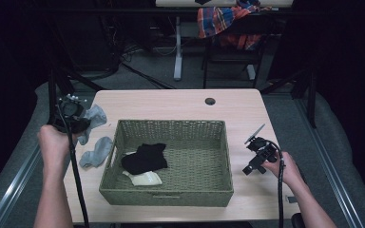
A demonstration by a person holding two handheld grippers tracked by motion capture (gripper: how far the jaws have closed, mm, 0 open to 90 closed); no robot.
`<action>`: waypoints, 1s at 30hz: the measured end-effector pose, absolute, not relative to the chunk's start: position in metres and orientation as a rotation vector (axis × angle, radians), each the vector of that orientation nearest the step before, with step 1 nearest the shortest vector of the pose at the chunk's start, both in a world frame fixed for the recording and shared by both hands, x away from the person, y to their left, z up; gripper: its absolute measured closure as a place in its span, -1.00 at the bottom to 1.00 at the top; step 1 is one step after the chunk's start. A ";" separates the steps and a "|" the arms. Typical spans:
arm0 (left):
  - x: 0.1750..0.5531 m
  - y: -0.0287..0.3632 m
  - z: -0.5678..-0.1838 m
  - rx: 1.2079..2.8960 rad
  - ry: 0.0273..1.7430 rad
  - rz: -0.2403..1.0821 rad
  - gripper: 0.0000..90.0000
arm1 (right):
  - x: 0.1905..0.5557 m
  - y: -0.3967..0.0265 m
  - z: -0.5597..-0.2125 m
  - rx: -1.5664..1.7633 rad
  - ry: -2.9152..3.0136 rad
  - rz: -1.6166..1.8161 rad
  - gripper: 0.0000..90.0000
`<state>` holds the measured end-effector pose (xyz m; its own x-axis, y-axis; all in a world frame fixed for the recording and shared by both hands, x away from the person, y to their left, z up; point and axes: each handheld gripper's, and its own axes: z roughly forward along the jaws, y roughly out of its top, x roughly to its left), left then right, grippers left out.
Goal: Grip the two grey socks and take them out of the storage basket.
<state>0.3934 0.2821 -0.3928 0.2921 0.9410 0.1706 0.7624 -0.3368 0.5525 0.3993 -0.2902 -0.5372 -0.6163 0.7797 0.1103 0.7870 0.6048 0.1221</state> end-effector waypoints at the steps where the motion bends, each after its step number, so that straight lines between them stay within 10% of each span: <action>1: 0.395 0.283 -0.395 2.203 1.543 0.674 0.91 | 0.399 -0.290 -0.537 -1.355 -2.773 -0.246 -0.84; 30: 0.430 0.307 -0.502 2.239 1.737 0.384 0.89 | 0.400 -0.291 -0.538 -1.359 -2.767 -0.243 -0.84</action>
<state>0.4298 0.3069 -0.5015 0.2410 0.9698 0.0371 0.8950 -0.2369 0.3779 0.3996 -0.2906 -0.5385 -0.6126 0.7823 0.1128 0.7900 0.6015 0.1187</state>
